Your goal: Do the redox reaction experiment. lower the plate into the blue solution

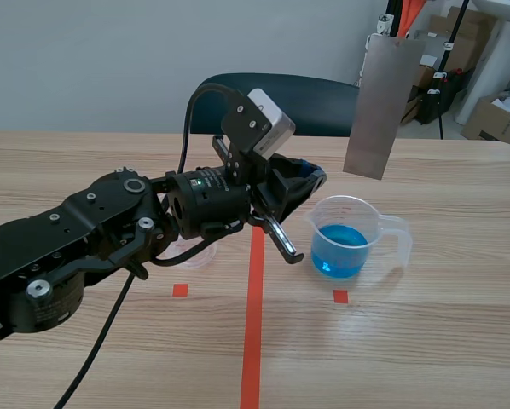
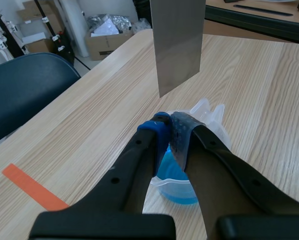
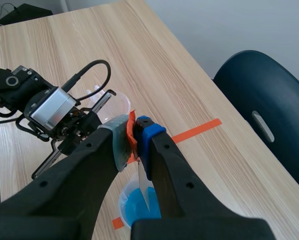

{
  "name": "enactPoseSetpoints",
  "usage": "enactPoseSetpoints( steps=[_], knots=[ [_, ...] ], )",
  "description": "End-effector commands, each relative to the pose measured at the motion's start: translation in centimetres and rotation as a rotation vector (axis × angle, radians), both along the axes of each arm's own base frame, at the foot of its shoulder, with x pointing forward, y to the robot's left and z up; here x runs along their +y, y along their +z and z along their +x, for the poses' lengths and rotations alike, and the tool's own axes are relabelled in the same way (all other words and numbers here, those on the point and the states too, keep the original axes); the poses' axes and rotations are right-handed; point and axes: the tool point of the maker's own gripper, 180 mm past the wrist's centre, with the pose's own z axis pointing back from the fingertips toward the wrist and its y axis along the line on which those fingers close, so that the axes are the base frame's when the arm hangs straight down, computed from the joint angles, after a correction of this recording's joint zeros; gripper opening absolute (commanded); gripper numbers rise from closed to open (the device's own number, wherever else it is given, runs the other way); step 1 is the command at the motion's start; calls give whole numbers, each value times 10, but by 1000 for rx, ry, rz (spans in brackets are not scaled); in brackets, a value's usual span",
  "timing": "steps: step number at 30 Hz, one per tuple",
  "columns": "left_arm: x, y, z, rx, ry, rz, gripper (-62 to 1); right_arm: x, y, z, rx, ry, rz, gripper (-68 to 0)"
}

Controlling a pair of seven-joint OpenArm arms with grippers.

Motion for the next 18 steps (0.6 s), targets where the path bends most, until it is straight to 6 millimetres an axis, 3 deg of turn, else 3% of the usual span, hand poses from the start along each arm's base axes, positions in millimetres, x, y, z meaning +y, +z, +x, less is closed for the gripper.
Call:
enactPoseSetpoints(
  steps=[1, 18],
  knots=[
    [-5, 15, 0, -25, -11, -39, -578, 1, 11, -2, -19, 15, 18, -671],
    [-4, 11, -1, -19, -9, -27, -578, -1, 4, -3, 1, 13, -23, -671]
  ],
)
